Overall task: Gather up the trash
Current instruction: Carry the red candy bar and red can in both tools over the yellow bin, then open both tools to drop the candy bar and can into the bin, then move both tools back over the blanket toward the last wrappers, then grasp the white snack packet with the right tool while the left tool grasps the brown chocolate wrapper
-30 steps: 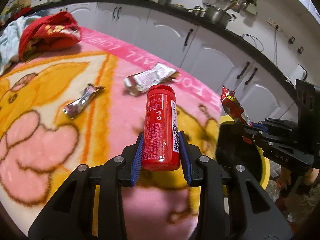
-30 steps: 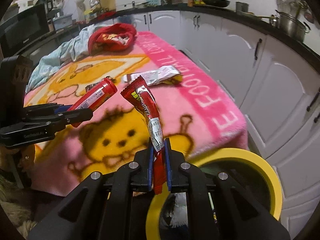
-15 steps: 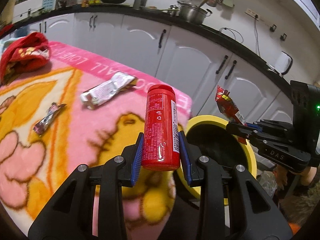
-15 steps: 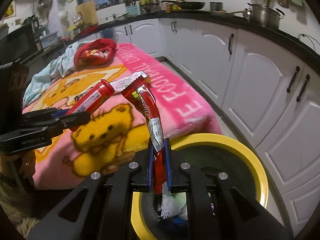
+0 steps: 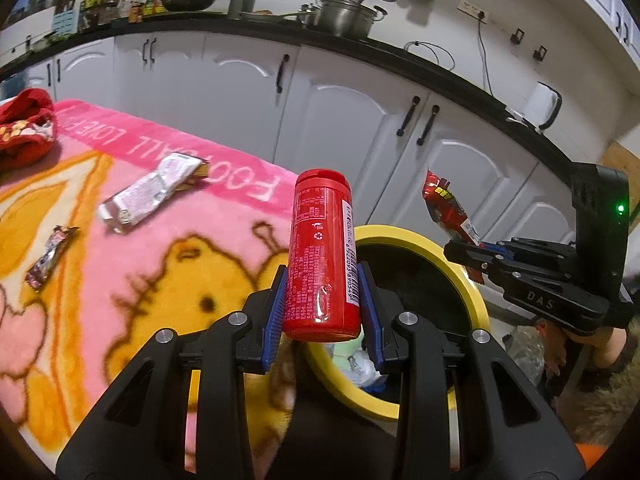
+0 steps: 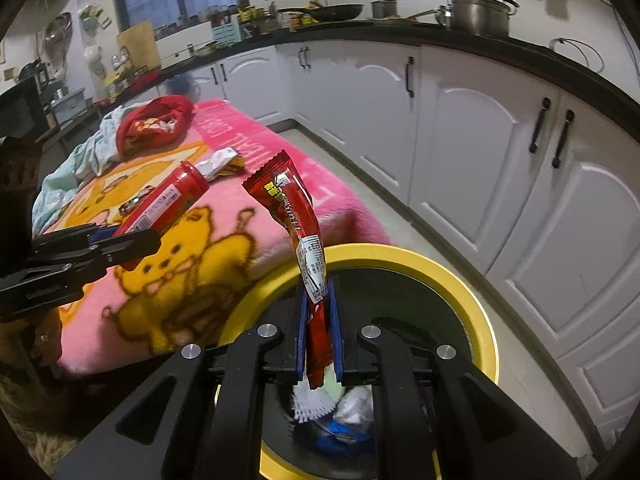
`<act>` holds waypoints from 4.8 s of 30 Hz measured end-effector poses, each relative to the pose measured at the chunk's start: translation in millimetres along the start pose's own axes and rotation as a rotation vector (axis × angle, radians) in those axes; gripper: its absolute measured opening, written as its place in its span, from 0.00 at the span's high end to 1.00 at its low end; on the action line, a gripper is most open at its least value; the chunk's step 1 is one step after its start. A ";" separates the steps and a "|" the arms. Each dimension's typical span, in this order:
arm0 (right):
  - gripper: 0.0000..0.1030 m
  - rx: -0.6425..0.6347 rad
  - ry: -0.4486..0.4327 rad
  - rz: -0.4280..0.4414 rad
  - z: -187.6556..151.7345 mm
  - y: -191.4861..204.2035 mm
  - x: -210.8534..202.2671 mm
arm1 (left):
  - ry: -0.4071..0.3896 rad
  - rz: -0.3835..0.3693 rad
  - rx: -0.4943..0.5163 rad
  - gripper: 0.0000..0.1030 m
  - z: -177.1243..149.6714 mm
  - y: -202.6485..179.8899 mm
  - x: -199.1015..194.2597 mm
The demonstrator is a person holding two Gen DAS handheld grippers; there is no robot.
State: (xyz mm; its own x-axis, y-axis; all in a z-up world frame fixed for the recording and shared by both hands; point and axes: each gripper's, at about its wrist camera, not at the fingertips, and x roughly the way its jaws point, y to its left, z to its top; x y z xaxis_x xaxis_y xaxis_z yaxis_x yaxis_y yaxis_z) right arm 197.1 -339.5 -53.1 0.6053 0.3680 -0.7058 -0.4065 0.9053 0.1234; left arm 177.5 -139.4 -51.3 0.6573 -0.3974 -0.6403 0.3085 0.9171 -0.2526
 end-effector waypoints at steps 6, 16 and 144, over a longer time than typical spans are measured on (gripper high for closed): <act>0.90 0.039 0.009 -0.024 -10.1 -18.5 -4.3 | 0.015 -0.027 0.026 0.75 -1.1 -16.9 10.1; 0.90 0.053 0.049 -0.059 -24.7 -34.2 0.0 | 0.052 -0.069 0.066 0.75 -9.5 -39.8 29.0; 0.48 0.268 0.204 -0.002 137.8 139.0 221.1 | 0.043 0.269 -0.292 0.89 -6.5 231.6 -16.4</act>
State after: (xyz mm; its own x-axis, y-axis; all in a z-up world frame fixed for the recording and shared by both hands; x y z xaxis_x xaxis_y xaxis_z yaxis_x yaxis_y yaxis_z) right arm 368.8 -103.1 -95.9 0.4453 0.3407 -0.8280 -0.1950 0.9395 0.2817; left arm 233.6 79.7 -104.0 0.6568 -0.1454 -0.7399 -0.0833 0.9612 -0.2630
